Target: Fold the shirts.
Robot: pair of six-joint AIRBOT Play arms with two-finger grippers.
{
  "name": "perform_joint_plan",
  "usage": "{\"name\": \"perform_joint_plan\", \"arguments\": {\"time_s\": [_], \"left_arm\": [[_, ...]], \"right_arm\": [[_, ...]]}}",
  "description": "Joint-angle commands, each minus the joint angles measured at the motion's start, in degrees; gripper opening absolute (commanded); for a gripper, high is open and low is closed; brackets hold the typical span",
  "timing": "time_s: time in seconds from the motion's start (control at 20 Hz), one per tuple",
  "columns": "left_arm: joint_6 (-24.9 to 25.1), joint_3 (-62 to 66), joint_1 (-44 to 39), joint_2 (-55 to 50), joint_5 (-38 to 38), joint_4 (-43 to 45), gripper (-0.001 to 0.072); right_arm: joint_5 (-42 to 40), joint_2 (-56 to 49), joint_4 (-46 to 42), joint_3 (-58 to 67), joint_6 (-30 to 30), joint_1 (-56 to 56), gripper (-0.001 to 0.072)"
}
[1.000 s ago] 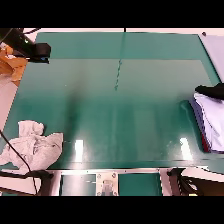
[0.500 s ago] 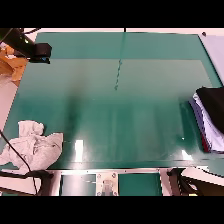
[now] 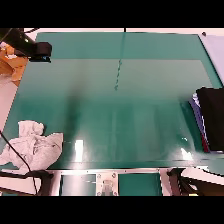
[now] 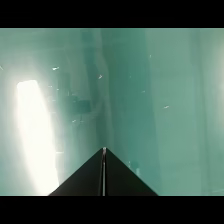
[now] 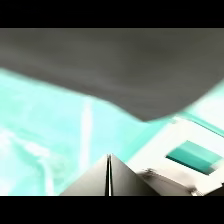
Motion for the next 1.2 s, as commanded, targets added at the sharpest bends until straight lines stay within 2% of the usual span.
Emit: {"name": "perform_joint_plan", "arguments": {"time_s": [0.0, 0.2, 0.35, 0.5, 0.65, 1.15], "left_arm": [[-0.1, -0.4, -0.2, 0.7, -0.8, -4.5, 0.0027], [-0.5, -10.9, -3.9, 8.0, 0.7, -4.8, 0.0026], [-1.8, -29.1, -5.5, 18.7, 4.4, -4.9, 0.0026], [-2.0, -46.7, -5.5, 28.5, 9.3, -5.8, 0.0027], [-1.9, -53.2, -5.5, 31.3, 9.8, -5.8, 0.0027], [-1.6, -53.3, -5.5, 31.3, 10.8, -5.9, 0.0027]], "right_arm": [[-3.8, 0.9, 9.1, 5.4, 0.1, 7.9, 0.0017], [-19.9, 8.0, 9.2, -0.6, -2.1, 26.6, 0.0016], [-27.2, 16.5, 9.2, -13.3, -4.7, 42.3, 0.0016], [-34.2, 22.9, 9.2, -24.7, -3.9, 53.5, 0.0016], [-35.5, 23.4, 9.7, -26.2, -3.1, 57.9, 0.0016], [-35.5, 23.3, 9.6, -26.2, -3.1, 59.6, 0.0016]]}}
